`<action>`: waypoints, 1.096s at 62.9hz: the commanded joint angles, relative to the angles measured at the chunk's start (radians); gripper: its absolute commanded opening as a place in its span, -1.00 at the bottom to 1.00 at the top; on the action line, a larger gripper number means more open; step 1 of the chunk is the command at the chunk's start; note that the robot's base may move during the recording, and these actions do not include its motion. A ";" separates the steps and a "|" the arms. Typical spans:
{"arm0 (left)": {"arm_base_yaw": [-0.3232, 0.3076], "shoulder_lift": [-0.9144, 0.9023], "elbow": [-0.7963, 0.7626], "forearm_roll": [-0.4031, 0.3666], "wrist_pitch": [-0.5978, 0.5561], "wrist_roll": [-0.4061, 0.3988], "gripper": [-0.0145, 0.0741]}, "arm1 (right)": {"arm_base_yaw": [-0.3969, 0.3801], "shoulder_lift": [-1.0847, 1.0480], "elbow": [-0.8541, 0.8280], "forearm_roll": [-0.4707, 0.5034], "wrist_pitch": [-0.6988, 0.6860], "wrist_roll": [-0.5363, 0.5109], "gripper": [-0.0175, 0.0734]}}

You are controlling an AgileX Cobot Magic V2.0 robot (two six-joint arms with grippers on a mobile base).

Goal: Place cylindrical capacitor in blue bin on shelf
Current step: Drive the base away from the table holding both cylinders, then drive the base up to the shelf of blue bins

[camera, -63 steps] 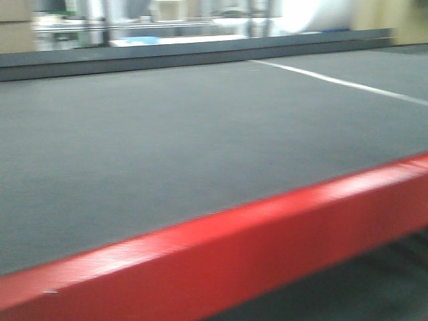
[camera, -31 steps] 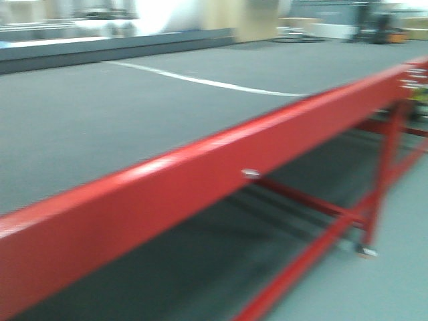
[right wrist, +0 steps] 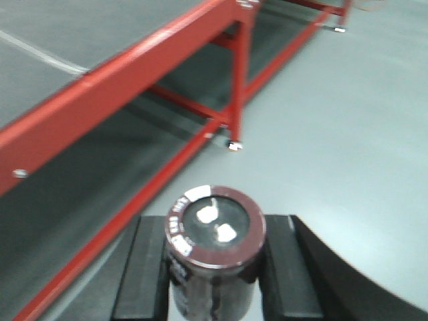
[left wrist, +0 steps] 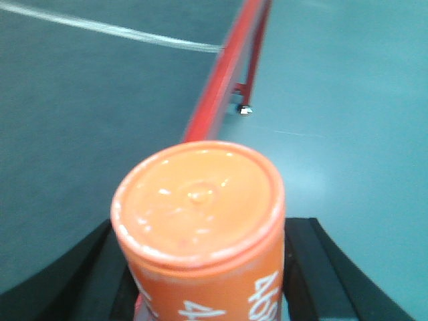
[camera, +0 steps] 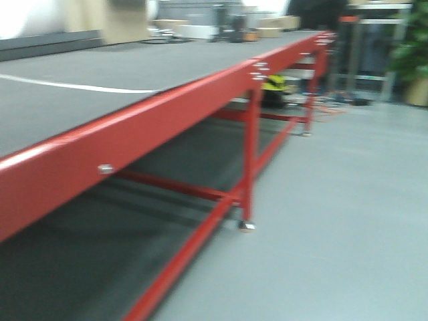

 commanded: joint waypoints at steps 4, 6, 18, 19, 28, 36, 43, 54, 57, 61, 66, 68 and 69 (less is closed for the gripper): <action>-0.005 -0.005 -0.008 -0.006 -0.014 0.001 -0.92 | 0.001 -0.007 -0.006 -0.003 -0.029 -0.003 -0.97; -0.005 -0.005 -0.008 -0.006 -0.014 0.001 -0.92 | 0.001 -0.007 -0.006 -0.003 -0.029 -0.003 -0.97; -0.005 -0.005 -0.008 -0.006 -0.014 0.001 -0.92 | 0.001 -0.007 -0.006 -0.003 -0.029 -0.003 -0.97; -0.005 -0.005 -0.008 -0.006 -0.014 0.001 -0.92 | 0.001 -0.007 -0.006 -0.003 -0.029 -0.003 -0.97; -0.005 -0.005 -0.008 -0.006 -0.014 0.001 -0.92 | 0.001 -0.007 -0.006 -0.003 -0.029 -0.003 -0.97; -0.005 -0.005 -0.008 -0.006 -0.014 0.001 -0.92 | 0.001 -0.007 -0.006 -0.003 -0.029 -0.003 -0.97; -0.005 -0.005 -0.008 -0.006 -0.014 0.001 -0.92 | 0.001 -0.007 -0.006 -0.003 -0.029 -0.003 -0.97; -0.005 -0.005 -0.008 -0.006 -0.016 0.001 -0.92 | 0.001 -0.007 -0.006 -0.003 -0.029 -0.003 -0.97; -0.005 -0.005 -0.008 -0.006 -0.018 0.001 -0.92 | 0.001 -0.007 -0.006 -0.003 -0.029 -0.003 -0.97; -0.005 -0.005 -0.008 -0.006 -0.028 0.001 -0.92 | 0.001 -0.007 -0.006 -0.003 -0.029 -0.003 -0.97; -0.005 -0.005 -0.008 -0.006 -0.049 0.001 -0.92 | 0.001 -0.007 -0.006 -0.003 -0.029 -0.003 -0.97; -0.005 -0.005 -0.008 -0.006 -0.056 0.001 -0.92 | 0.001 -0.007 -0.006 -0.003 -0.029 -0.003 -0.97; -0.005 -0.005 -0.008 -0.006 -0.059 0.001 -0.92 | 0.001 -0.007 -0.006 -0.003 -0.029 -0.003 -0.97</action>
